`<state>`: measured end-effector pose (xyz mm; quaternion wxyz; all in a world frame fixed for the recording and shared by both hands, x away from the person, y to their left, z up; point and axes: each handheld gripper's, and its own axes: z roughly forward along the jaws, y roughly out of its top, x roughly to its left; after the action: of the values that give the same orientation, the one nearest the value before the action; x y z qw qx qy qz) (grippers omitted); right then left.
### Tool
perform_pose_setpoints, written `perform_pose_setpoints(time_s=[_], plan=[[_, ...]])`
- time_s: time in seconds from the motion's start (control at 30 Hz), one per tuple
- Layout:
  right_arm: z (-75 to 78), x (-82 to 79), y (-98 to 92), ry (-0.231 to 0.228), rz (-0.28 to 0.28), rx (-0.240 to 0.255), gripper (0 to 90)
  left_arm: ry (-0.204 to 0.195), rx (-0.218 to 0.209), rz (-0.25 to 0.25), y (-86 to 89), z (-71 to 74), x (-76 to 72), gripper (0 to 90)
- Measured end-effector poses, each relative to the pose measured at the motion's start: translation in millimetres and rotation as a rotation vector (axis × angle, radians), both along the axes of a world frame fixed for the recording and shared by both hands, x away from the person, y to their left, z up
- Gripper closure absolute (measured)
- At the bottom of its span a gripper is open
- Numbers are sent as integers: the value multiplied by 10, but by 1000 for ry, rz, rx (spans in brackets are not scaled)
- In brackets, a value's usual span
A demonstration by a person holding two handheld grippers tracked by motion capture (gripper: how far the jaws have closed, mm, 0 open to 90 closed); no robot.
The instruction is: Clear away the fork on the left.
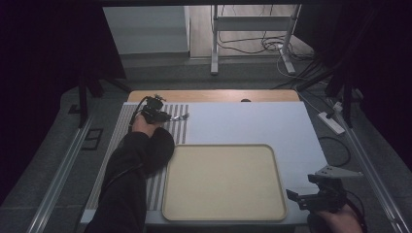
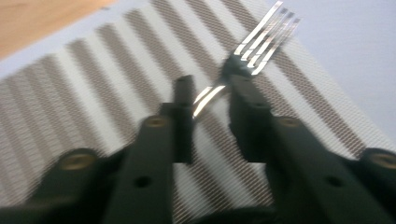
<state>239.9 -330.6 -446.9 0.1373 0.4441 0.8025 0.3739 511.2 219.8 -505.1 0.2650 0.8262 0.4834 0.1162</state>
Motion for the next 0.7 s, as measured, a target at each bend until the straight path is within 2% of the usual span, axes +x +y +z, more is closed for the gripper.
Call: perform_pose_setpoints(time_s=[0.07, 0.13, 0.27, 0.37, 0.5, 0.53, 0.6, 0.7], plan=[[-1, 1, 4, 1, 1, -3, 0, -3, 19, 15, 56, 8, 9, 443], [0, 2, 3, 1, 1, -1, 0, 17, 10, 28, 103, -2, 35, 304], [-1, 5, 0, 3, 0, 1, 0, 42, 3, 38, 160, -24, 80, 115], [-2, 5, 0, 2, 1, 4, 0, 67, 6, 12, 163, -46, 115, 0], [-2, 5, -1, 2, 1, 5, 0, 85, 27, -1, 138, -77, 152, 0], [-1, 5, -2, 3, 1, 3, 0, 91, 49, -6, 121, -105, 177, 0], [-2, 5, -4, 2, 0, 8, 0, 104, 65, -14, 108, -138, 202, 4], [-3, 5, -5, 2, 1, 10, 0, 134, 91, -60, 80, -189, 225, 100]])
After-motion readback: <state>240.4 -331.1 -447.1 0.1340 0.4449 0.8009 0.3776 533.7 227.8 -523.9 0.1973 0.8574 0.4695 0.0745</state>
